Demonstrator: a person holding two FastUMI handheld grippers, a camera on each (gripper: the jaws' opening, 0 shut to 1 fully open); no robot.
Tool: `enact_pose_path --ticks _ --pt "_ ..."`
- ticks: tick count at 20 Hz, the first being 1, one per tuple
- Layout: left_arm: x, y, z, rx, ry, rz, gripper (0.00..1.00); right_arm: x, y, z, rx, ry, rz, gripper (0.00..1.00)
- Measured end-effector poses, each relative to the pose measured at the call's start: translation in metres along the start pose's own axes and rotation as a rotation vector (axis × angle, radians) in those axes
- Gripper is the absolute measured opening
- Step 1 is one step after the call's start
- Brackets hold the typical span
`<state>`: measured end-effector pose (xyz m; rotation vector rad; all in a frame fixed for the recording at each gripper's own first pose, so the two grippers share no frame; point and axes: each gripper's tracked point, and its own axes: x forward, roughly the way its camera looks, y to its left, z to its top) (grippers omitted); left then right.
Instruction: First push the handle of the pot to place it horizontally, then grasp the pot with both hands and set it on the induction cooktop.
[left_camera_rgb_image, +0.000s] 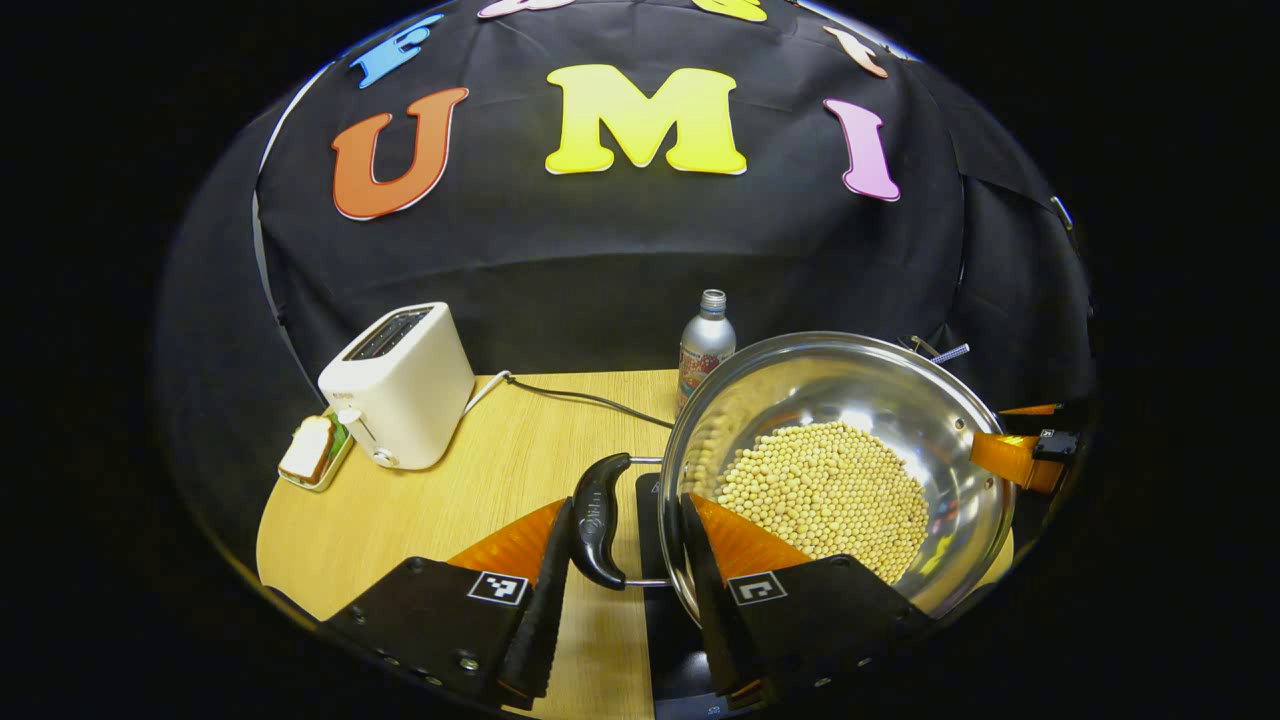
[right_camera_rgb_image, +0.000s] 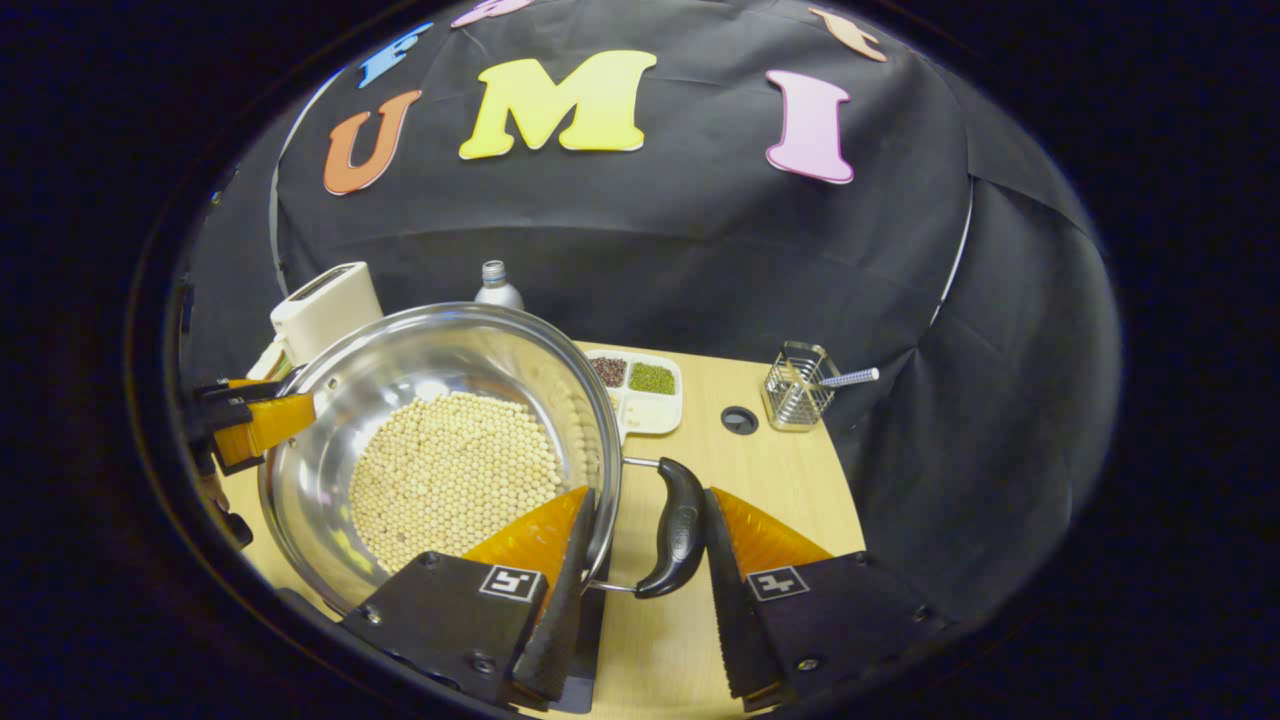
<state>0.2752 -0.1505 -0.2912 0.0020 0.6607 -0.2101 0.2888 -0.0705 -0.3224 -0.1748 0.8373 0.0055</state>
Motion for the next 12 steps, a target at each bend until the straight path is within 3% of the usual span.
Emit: enact_pose_path --ticks 6,7,8,12 --pt "0.016 0.005 -0.034 0.002 0.054 0.002 0.58 0.021 0.009 -0.034 0.023 0.038 0.012 0.61" --pt "0.019 0.007 -0.04 0.003 0.062 0.002 0.67 0.028 0.011 -0.044 0.027 0.054 0.021 0.61" --pt "0.019 0.006 -0.042 0.007 0.046 0.003 0.58 0.034 0.011 -0.045 0.055 0.031 0.024 0.59" --pt "0.019 0.008 -0.04 -0.008 0.005 -0.003 0.6 0.029 0.01 -0.046 0.103 -0.067 0.018 0.65"
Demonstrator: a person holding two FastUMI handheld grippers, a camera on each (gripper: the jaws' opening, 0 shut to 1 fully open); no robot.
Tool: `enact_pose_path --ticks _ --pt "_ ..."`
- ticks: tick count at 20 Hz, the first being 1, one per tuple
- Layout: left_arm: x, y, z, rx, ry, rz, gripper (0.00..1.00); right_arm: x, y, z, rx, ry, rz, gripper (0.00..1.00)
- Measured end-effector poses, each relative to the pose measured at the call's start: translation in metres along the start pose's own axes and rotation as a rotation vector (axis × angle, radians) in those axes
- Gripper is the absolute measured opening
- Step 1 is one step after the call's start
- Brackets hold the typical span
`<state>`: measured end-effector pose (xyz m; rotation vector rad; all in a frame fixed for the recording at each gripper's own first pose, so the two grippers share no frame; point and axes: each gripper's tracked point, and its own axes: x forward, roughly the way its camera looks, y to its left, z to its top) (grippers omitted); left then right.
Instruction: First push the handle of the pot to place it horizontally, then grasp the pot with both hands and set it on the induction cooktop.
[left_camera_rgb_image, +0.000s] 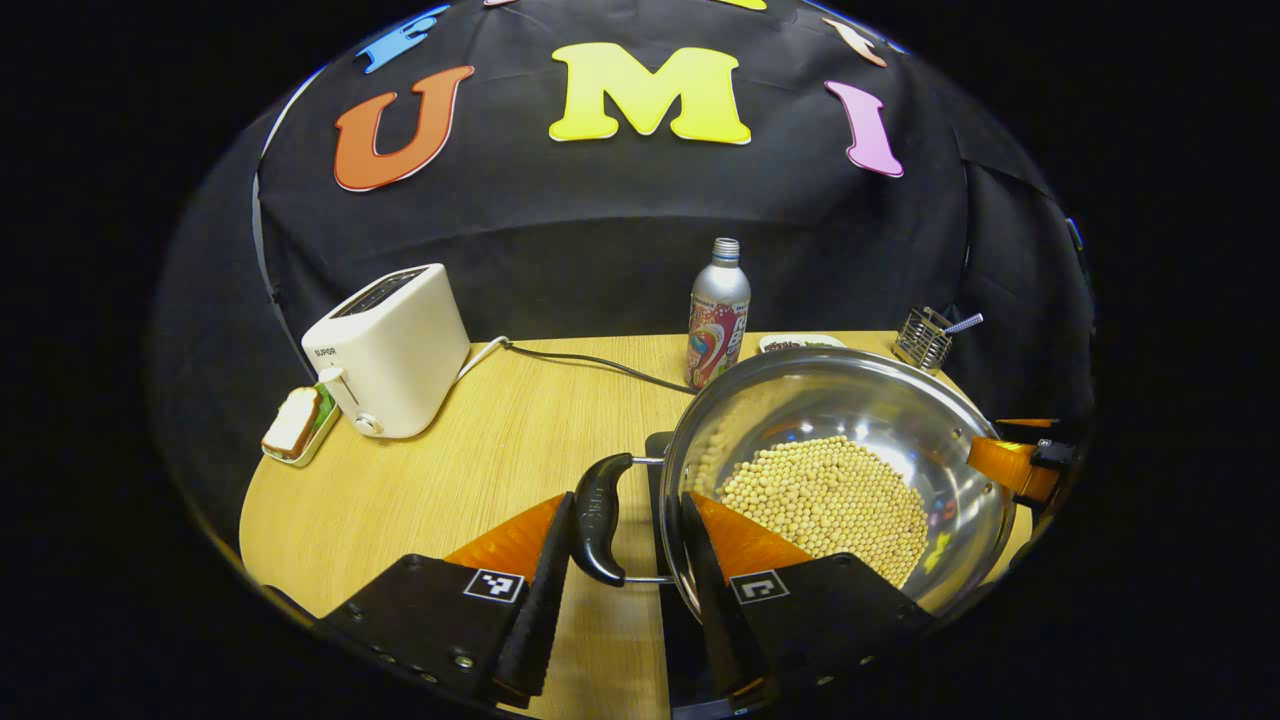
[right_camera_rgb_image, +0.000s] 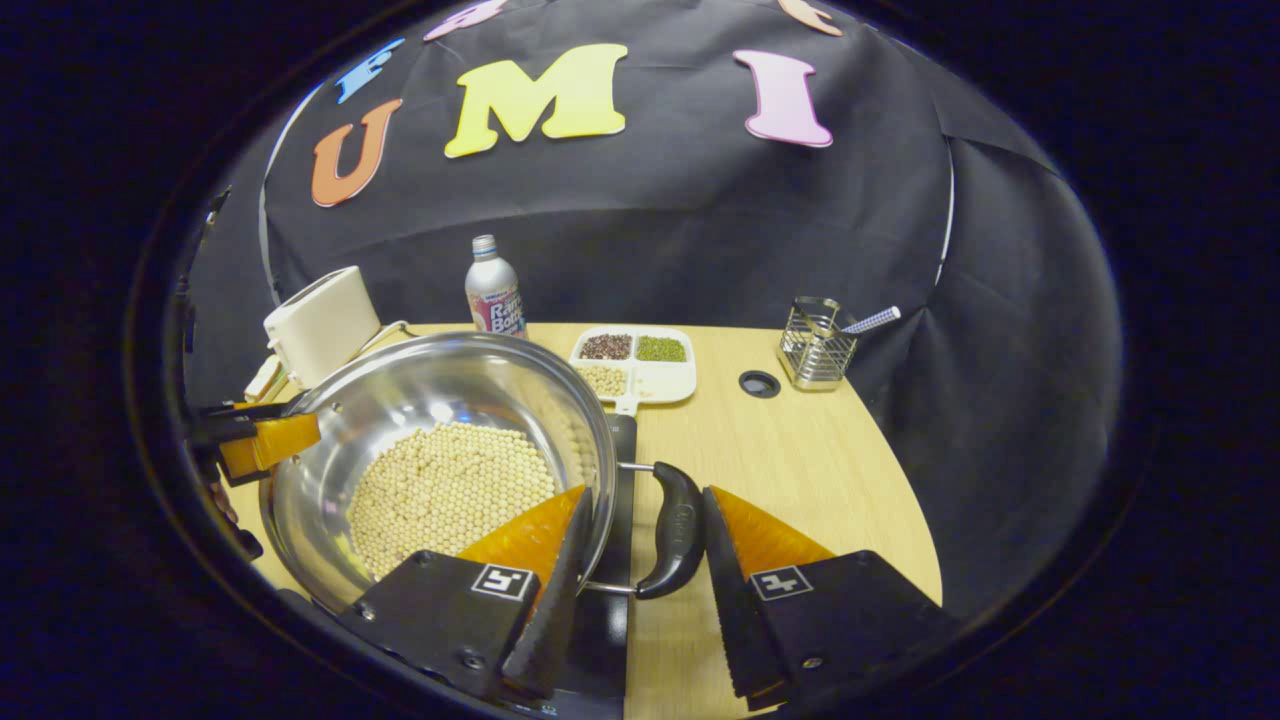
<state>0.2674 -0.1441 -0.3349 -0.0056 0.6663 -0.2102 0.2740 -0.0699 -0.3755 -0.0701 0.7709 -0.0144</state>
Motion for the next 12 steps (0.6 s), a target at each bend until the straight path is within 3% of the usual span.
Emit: enact_pose_path --ticks 1,2,3,4,5,10,11,12 --pt "0.001 0.0 0.001 -0.008 -0.007 0.004 0.61 0.002 0.001 -0.002 0.02 -0.015 -0.002 0.66" --pt "0.001 0.001 0.001 -0.003 -0.01 0.005 0.72 0.002 0.001 -0.002 0.042 -0.028 -0.002 0.67" --pt "0.002 0.0 0.001 0.001 -0.011 0.004 0.61 0.003 0.002 -0.004 0.052 -0.037 0.0 0.67" --pt "0.002 0.001 0.0 -0.002 -0.01 0.003 0.72 0.003 0.002 -0.004 0.057 -0.042 0.002 0.67" --pt "0.002 0.001 0.001 -0.005 -0.013 0.001 0.63 0.004 0.001 -0.004 0.059 -0.048 0.002 0.68" --pt "-0.004 0.007 0.002 0.01 -0.027 0.023 0.65 0.003 -0.001 -0.001 0.067 -0.101 0.025 0.7" --pt "-0.008 0.009 0.003 0.015 -0.038 0.035 0.71 0.001 -0.002 -0.003 0.079 -0.111 0.032 0.71" --pt "-0.014 0.013 0.003 0.018 -0.046 0.054 0.73 -0.003 -0.003 -0.003 0.092 -0.126 0.031 0.8"
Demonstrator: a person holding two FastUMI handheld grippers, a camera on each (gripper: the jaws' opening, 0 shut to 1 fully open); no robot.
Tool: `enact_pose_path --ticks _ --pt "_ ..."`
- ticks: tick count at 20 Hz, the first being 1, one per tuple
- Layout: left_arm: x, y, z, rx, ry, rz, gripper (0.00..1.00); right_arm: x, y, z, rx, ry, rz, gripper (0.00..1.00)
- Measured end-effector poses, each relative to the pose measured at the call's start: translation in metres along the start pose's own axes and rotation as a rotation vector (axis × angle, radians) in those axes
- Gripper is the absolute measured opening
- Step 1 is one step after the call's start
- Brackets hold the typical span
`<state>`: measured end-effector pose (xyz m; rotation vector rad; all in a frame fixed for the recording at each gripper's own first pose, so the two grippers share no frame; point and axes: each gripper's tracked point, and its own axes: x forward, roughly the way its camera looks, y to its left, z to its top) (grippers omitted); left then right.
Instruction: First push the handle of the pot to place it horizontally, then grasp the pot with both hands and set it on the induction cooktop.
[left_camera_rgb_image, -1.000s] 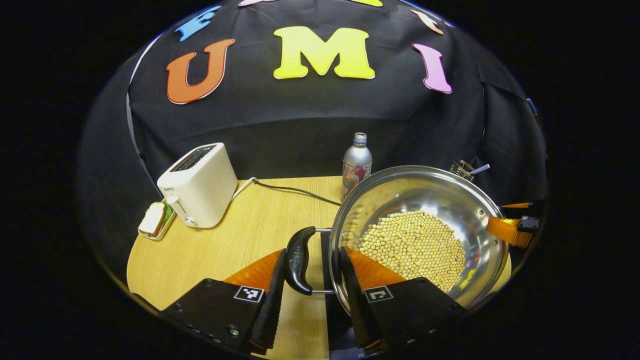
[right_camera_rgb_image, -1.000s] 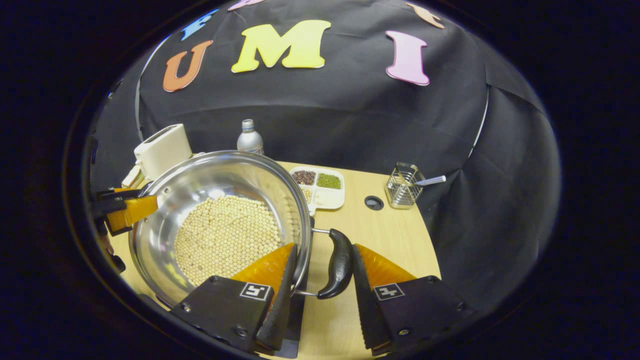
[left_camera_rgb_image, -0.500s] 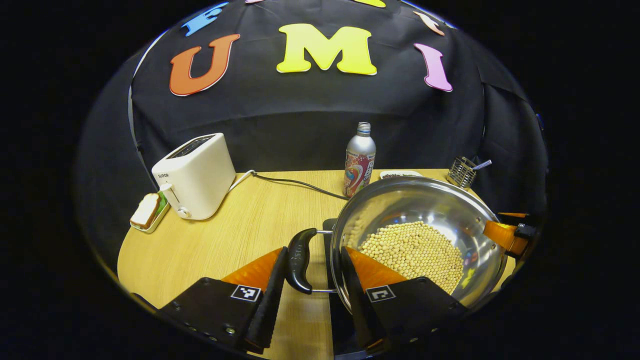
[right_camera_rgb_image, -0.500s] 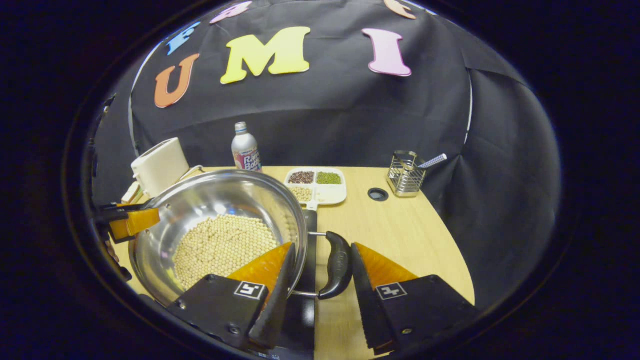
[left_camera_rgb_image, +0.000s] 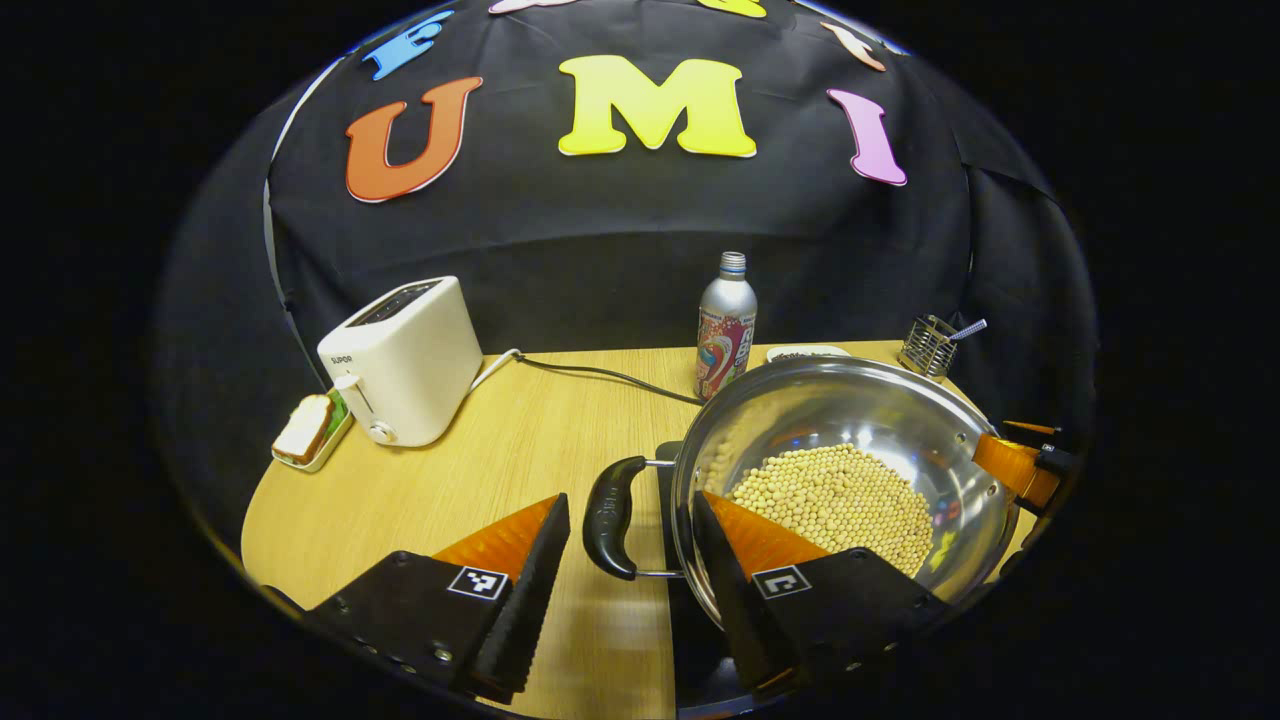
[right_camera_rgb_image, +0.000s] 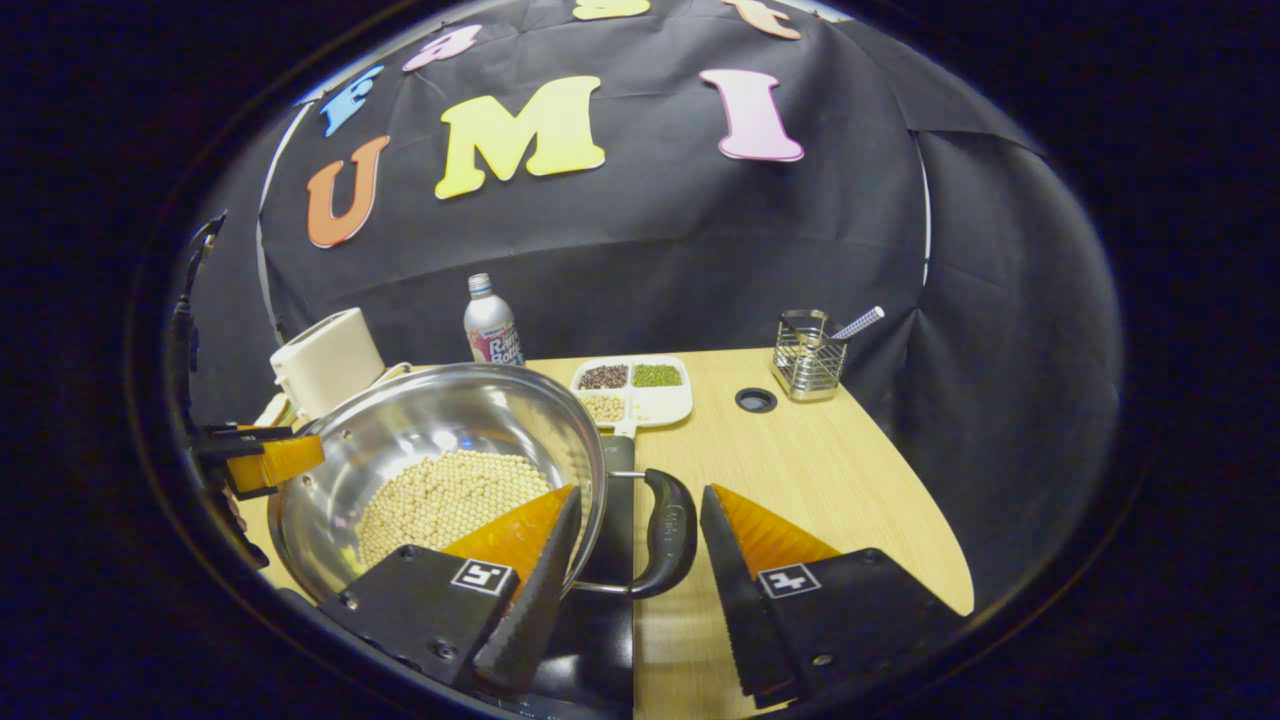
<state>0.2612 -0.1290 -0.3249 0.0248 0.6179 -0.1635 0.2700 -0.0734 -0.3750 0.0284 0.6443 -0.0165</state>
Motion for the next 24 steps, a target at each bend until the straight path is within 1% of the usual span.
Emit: enact_pose_path --ticks 1,2,3,4,5,6,7,9,11,14,16,18,20,21,22,23,24 --pt "-0.006 0.002 -0.001 0.002 -0.006 0.001 0.81 -0.004 -0.001 0.001 0.015 -0.013 0.007 0.82" --pt "-0.014 0.001 0.0 -0.004 -0.02 0.004 0.83 -0.01 -0.001 0.003 0.025 -0.023 0.011 0.8" --pt "-0.022 0.003 0.002 -0.018 -0.037 0.006 0.83 -0.016 -0.004 0.004 0.031 -0.039 0.01 0.84" --pt "-0.031 0.004 0.002 -0.033 -0.052 0.002 0.84 -0.024 -0.007 0.005 0.033 -0.056 0.005 0.82" --pt "-0.041 0.006 0.001 -0.052 -0.069 0.008 0.85 -0.032 -0.01 0.006 0.029 -0.071 -0.002 0.84" --pt "-0.05 0.008 0.002 -0.062 -0.09 0.012 0.87 -0.04 -0.011 0.006 0.021 -0.084 -0.006 0.9" --pt "-0.06 0.01 0.003 -0.07 -0.11 0.014 0.9 -0.051 -0.013 0.005 0.02 -0.093 -0.013 0.92" --pt "-0.08 0.013 0.002 -0.07 -0.152 0.021 0.93 -0.072 -0.013 0.006 0.021 -0.125 -0.018 0.93" --pt "-0.102 0.018 0.006 -0.065 -0.214 0.039 0.95 -0.097 -0.007 0.003 0.029 -0.144 -0.007 0.94" --pt "-0.136 0.01 0.007 -0.071 -0.276 0.025 0.95 -0.135 -0.005 0.006 0.028 -0.194 -0.007 0.94" --pt "-0.161 0.013 0.009 -0.075 -0.302 0.031 0.95 -0.158 -0.008 0.01 0.003 -0.231 -0.026 0.96" --pt "-0.187 0.015 0.015 -0.072 -0.333 0.034 0.95 -0.185 -0.01 0.019 0.005 -0.274 -0.049 0.96" --pt "-0.216 0.022 0.024 -0.07 -0.378 0.059 0.95 -0.213 -0.008 0.027 -0.01 -0.318 -0.055 0.97" --pt "-0.231 0.029 0.031 -0.073 -0.414 0.085 0.95 -0.223 -0.009 0.03 -0.024 -0.334 -0.07 0.96" --pt "-0.247 0.036 0.036 -0.08 -0.439 0.111 0.95 -0.235 -0.011 0.033 -0.034 -0.345 -0.085 0.98" --pt "-0.261 0.039 0.04 -0.089 -0.465 0.121 0.94 -0.249 -0.007 0.037 -0.036 -0.357 -0.085 0.96" --pt "-0.273 0.039 0.044 -0.099 -0.487 0.113 0.94 -0.265 -0.002 0.041 -0.029 -0.37 -0.08 0.98"
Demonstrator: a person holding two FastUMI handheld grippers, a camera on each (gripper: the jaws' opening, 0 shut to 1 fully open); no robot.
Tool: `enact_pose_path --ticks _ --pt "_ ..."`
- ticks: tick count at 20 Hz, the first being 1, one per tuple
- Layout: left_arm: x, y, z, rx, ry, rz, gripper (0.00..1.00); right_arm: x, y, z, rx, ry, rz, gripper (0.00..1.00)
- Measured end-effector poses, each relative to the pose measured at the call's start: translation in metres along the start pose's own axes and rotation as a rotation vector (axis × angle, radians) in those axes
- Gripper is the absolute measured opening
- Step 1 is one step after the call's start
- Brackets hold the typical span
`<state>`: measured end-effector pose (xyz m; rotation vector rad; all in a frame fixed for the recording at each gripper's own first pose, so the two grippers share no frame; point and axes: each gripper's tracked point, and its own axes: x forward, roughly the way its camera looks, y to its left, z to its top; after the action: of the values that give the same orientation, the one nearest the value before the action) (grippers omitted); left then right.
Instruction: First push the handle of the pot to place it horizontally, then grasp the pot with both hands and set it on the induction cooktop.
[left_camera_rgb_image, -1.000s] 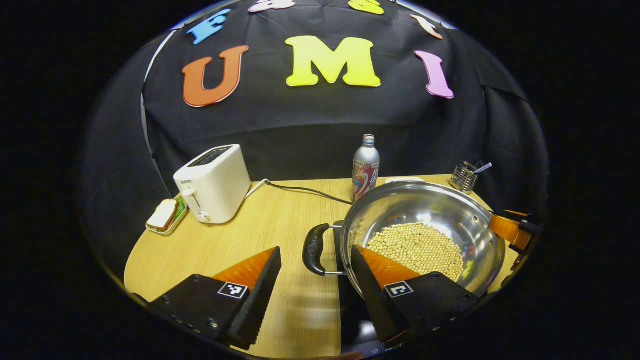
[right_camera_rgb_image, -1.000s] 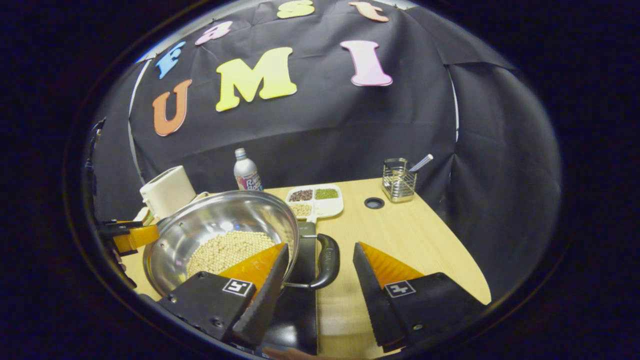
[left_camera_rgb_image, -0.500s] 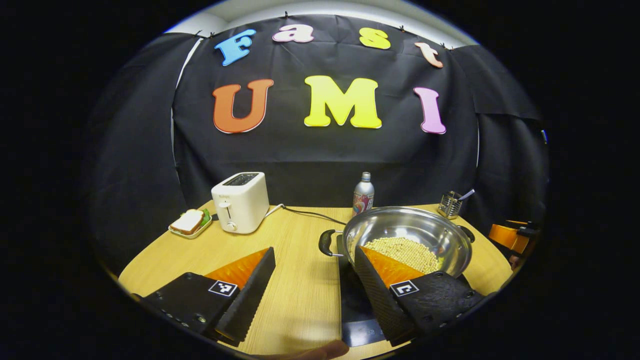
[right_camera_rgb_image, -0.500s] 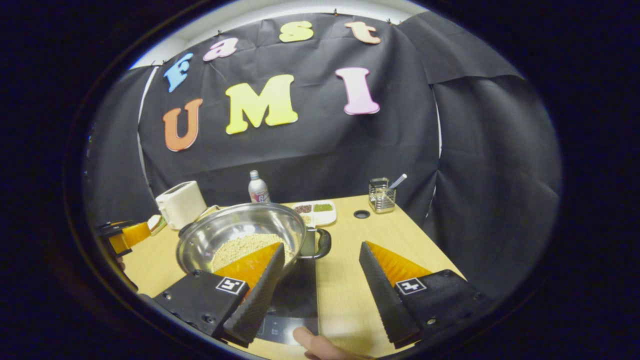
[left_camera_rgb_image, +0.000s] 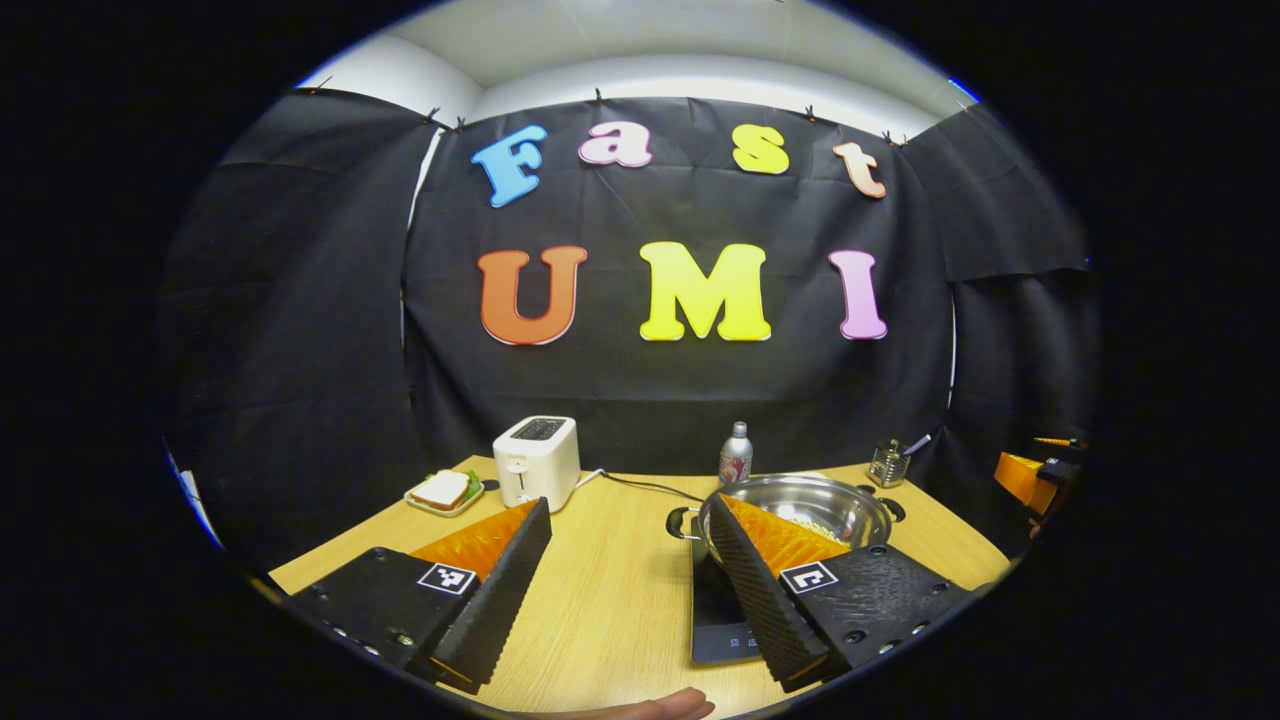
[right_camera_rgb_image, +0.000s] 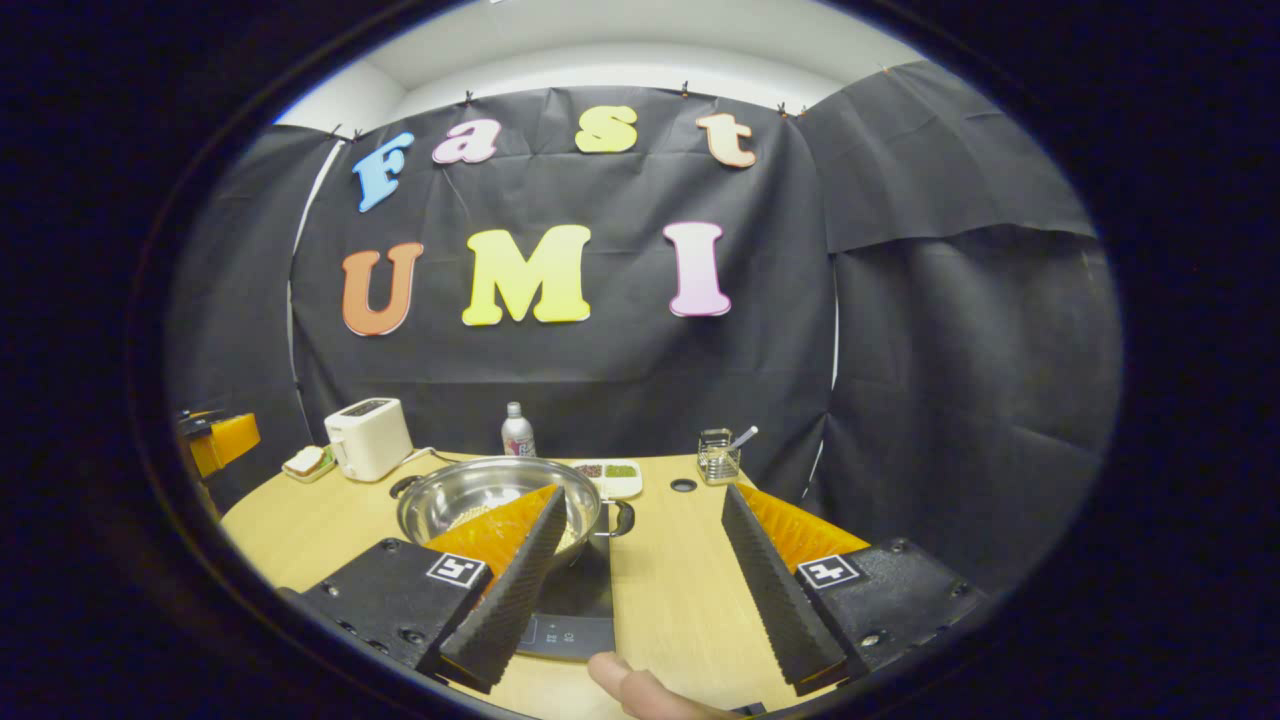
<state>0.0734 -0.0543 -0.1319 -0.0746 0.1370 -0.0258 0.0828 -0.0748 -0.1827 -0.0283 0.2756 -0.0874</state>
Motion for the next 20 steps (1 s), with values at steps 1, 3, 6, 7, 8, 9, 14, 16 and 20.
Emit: enact_pose_path --ticks 1,3,6,7,8,9,14,16,20 --pt "-0.009 0.001 0.009 -0.019 -0.015 -0.011 0.94 -0.013 0.004 0.012 0.003 -0.021 0.008 0.98" --pt "-0.025 0.001 0.018 -0.037 -0.008 -0.036 0.94 -0.036 0.003 0.032 -0.004 -0.065 0.005 0.98" --pt "-0.045 0.019 0.046 -0.011 -0.054 0.02 0.95 -0.068 -0.001 0.052 0.001 -0.109 -0.01 0.97" --pt "-0.051 0.02 0.054 -0.007 -0.074 0.03 0.95 -0.075 -0.003 0.056 0.01 -0.114 -0.016 0.97" --pt "-0.057 0.019 0.061 -0.01 -0.092 0.03 0.95 -0.083 -0.005 0.061 0.015 -0.117 -0.024 0.97" --pt "-0.061 0.016 0.064 -0.013 -0.107 0.021 0.95 -0.091 -0.005 0.067 0.02 -0.138 -0.02 0.99" --pt "-0.079 0.009 0.073 0.043 -0.141 -0.019 0.95 -0.125 0.001 0.089 0.036 -0.236 0.017 0.97" --pt "-0.08 0.008 0.072 0.048 -0.163 -0.016 0.95 -0.135 0.001 0.088 0.033 -0.253 0.02 0.99" --pt "-0.087 0.012 0.069 0.045 -0.173 0.0 0.95 -0.143 0.006 0.102 0.015 -0.363 0.043 0.97"
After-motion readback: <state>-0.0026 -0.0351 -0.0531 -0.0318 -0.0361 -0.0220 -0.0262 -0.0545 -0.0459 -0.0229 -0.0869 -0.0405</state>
